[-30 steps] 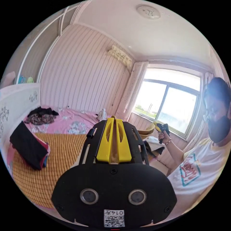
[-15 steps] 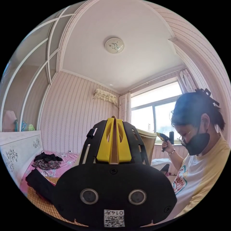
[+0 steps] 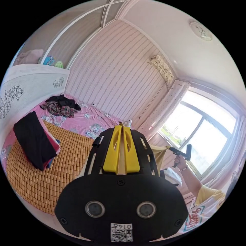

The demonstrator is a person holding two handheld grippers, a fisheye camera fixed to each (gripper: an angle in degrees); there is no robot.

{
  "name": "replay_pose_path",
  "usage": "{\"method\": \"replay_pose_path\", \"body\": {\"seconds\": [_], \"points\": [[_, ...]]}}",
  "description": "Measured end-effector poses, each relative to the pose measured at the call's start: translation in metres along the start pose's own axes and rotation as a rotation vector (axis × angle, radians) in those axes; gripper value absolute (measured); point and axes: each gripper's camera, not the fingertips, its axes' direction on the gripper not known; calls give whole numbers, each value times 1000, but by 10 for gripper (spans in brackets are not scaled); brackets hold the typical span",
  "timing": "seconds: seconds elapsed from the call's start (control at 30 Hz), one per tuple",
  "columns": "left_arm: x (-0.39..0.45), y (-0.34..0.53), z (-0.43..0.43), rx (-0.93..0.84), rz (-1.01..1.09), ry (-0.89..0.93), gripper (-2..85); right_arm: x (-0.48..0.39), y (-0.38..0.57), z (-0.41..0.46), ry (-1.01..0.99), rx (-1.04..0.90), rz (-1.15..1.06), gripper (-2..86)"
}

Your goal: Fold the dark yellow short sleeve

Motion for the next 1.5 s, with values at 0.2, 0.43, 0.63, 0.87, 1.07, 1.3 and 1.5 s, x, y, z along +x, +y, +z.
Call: {"method": "replay_pose_path", "body": {"seconds": [0.2, 0.43, 0.63, 0.87, 1.07, 1.3, 1.5], "points": [[27, -50, 10, 66, 148, -26, -10, -8, -55, -39, 12, 337, -14, 5], [-39, 6, 82, -149, 66, -64, -10, 35, 19, 25, 41, 157, 4, 6], [-136, 89, 147, -338, -189, 28, -10, 109, 119, 128, 42, -197, 236, 6], [-204, 162, 198, -555, -418, -49, -10, 153, 186, 189, 32, -375, 402, 6], [-215, 181, 216, -720, -401, -82, -9, 166, 215, 200, 49, -517, 418, 7], [-221, 183, 224, -807, -324, -164, -10, 172, 232, 197, 6, -536, 468, 7], [-234, 185, 240, -885, -358, -203, -7, 168, 239, 209, 27, -629, 453, 9]]}}
